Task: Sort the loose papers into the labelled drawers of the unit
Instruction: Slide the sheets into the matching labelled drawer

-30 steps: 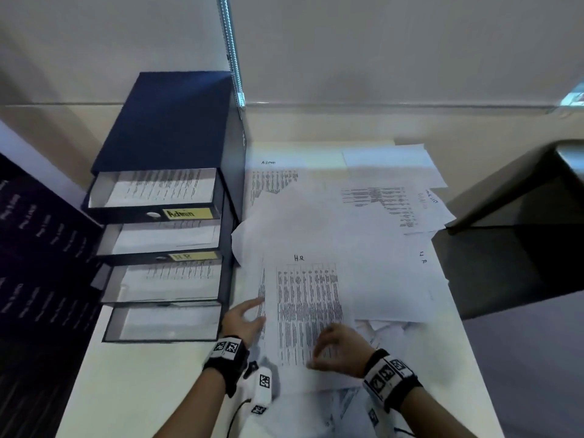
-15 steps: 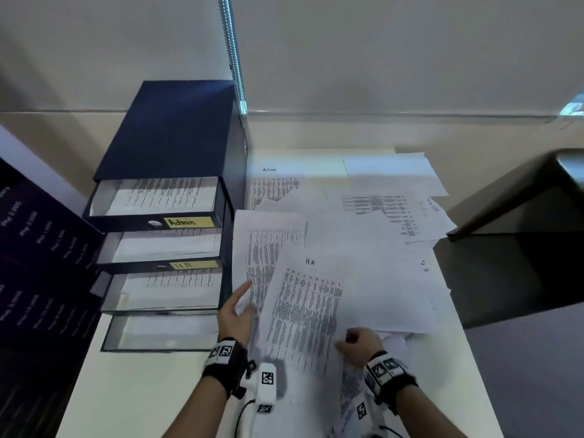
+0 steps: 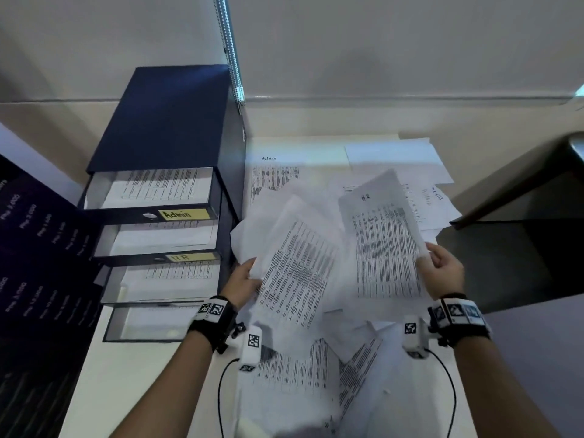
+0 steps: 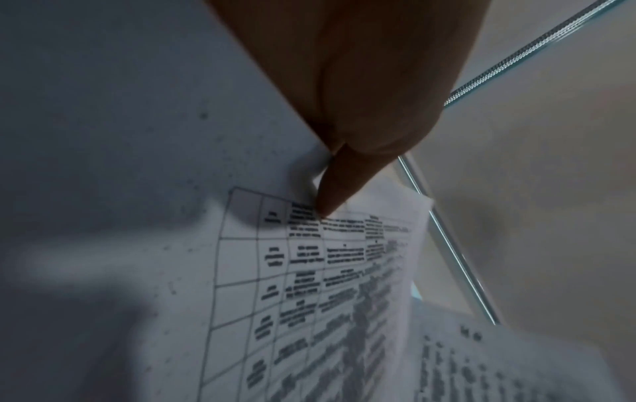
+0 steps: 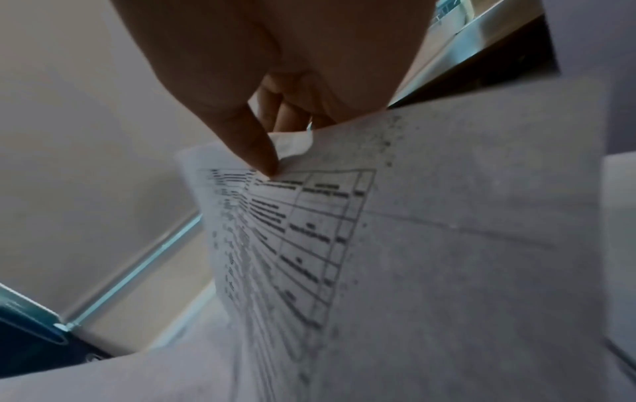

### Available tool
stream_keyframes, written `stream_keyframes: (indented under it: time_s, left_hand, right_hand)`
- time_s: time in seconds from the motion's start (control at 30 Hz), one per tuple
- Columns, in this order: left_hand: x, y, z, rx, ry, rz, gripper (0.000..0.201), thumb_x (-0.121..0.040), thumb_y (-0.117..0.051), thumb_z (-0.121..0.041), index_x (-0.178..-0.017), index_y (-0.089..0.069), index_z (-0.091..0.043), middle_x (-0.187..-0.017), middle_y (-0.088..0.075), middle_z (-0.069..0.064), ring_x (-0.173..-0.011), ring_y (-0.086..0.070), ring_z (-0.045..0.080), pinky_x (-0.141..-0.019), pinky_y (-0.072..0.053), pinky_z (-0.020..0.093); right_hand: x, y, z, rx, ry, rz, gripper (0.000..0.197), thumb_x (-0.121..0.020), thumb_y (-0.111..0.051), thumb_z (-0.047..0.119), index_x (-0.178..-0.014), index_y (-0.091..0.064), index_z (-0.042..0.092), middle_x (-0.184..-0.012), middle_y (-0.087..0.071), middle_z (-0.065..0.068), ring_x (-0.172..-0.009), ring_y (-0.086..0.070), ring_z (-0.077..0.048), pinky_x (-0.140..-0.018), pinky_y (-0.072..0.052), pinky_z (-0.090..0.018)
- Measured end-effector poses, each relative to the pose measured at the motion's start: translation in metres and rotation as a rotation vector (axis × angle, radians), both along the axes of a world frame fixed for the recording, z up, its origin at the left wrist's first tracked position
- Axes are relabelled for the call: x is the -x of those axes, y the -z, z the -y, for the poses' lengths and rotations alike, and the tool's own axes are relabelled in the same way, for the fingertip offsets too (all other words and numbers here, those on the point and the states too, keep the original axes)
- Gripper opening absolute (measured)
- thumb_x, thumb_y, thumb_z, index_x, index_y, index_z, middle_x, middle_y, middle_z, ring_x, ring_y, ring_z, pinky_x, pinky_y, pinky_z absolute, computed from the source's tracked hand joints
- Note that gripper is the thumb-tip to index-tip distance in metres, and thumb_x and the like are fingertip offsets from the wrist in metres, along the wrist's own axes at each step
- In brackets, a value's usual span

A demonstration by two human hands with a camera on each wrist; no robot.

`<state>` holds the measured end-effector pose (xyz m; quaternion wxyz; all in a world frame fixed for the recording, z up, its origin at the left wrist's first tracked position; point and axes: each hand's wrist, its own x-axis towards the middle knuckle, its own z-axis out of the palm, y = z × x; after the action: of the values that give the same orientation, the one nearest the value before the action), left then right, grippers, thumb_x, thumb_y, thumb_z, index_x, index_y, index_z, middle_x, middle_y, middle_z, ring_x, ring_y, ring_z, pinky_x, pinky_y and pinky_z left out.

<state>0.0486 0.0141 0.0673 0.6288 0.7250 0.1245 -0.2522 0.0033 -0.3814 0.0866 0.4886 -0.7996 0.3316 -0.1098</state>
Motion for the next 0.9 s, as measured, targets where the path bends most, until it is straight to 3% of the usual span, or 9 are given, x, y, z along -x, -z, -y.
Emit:
stream_keyframes:
  time_s: [0.07,0.17,0.33,0.4,0.5,0.6,0.7,0.77,0.9]
  left_hand:
    - [-0.003,0.001,0.004,-0.023,-0.016,-0.014,0.057,-0.093,-0.045,0.016,-0.134,-0.042,-0.023,-0.131,-0.052,-0.004,-0.109,-0.054,0.014,-0.089,-0.044,0.023]
    - [-0.005,0.017,0.01,0.009,-0.069,-0.044,0.051,-0.088,-0.042,0.021,-0.127,-0.054,-0.01,-0.13,-0.063,0.018,-0.109,-0.063,0.028,-0.09,-0.052,0.031]
    - [0.01,0.043,0.023,-0.001,-0.058,-0.187,0.044,-0.096,-0.044,0.005,-0.137,-0.05,-0.01,-0.145,-0.052,0.008,-0.131,-0.048,0.024,-0.113,-0.035,0.038]
    - [0.017,0.064,0.027,0.068,-0.073,-0.336,0.047,-0.1,-0.055,-0.031,-0.144,-0.045,-0.018,-0.15,-0.042,-0.005,-0.136,-0.039,0.018,-0.12,-0.024,0.042]
    - [0.019,0.076,0.031,0.229,-0.098,-0.487,0.086,-0.076,-0.053,-0.085,-0.147,-0.045,-0.037,-0.156,-0.036,-0.01,-0.145,-0.034,0.02,-0.121,-0.019,0.051]
    - [0.017,0.055,0.046,0.082,-0.037,-0.41,0.074,-0.084,-0.054,-0.075,-0.139,-0.055,-0.026,-0.14,-0.049,-0.008,-0.135,-0.046,0.026,-0.115,-0.034,0.047]
    - [0.018,0.054,0.051,-0.219,0.112,-0.141,0.061,-0.083,-0.076,-0.049,-0.129,-0.062,-0.011,-0.136,-0.062,0.006,-0.12,-0.06,0.024,-0.107,-0.046,0.041]
    - [0.019,0.055,0.054,-0.32,0.172,-0.026,0.043,-0.09,-0.072,-0.026,-0.128,-0.061,-0.009,-0.132,-0.063,0.007,-0.12,-0.06,0.027,-0.104,-0.049,0.037]
    - [0.015,0.007,0.06,-0.13,0.084,0.208,0.012,-0.096,-0.064,-0.011,-0.104,-0.066,-0.019,-0.101,-0.072,-0.006,-0.1,-0.07,0.017,-0.081,-0.053,0.025]
  right_hand:
    - [-0.007,-0.021,-0.001,-0.078,0.027,0.147,0.027,-0.083,-0.057,0.003,-0.094,-0.07,0.024,-0.066,-0.068,0.011,-0.06,-0.057,-0.008,-0.059,-0.049,-0.025]
    - [-0.015,-0.053,-0.006,-0.185,0.014,0.281,0.028,-0.084,-0.051,-0.007,-0.09,-0.067,0.015,-0.056,-0.061,0.017,-0.052,-0.051,0.001,-0.052,-0.044,-0.015]
    - [-0.016,-0.03,-0.022,-0.089,-0.104,0.004,0.007,-0.074,-0.052,0.008,-0.067,-0.052,0.006,-0.056,-0.047,0.005,-0.058,-0.043,-0.015,-0.059,-0.036,-0.027]
    - [-0.011,-0.005,-0.03,-0.01,-0.174,-0.172,0.022,-0.076,-0.054,0.005,-0.06,-0.04,0.01,-0.056,-0.039,0.002,-0.058,-0.037,-0.018,-0.056,-0.029,-0.029]
    - [0.005,0.033,-0.053,0.099,-0.3,-0.411,0.009,-0.084,-0.056,0.006,-0.076,-0.055,0.009,-0.071,-0.055,-0.008,-0.07,-0.048,-0.022,-0.062,-0.034,-0.03]
    - [0.022,0.071,-0.077,0.128,-0.392,-0.527,0.021,-0.091,-0.057,0.015,-0.11,-0.063,0.008,-0.102,-0.069,-0.012,-0.09,-0.062,-0.027,-0.076,-0.043,-0.026]
    - [0.032,0.086,-0.101,0.083,-0.471,-0.528,0.02,-0.087,-0.06,0.017,-0.105,-0.064,0.008,-0.097,-0.071,-0.009,-0.09,-0.066,-0.027,-0.078,-0.054,-0.031]
    - [0.031,0.083,-0.104,0.077,-0.465,-0.493,0.023,-0.085,-0.066,0.019,-0.104,-0.064,0.008,-0.097,-0.07,-0.009,-0.09,-0.067,-0.025,-0.083,-0.056,-0.036]
    - [0.007,0.051,-0.085,-0.08,-0.299,-0.273,0.086,-0.071,-0.084,0.043,-0.141,-0.042,0.016,-0.126,-0.049,-0.006,-0.109,-0.055,-0.022,-0.095,-0.052,-0.04]
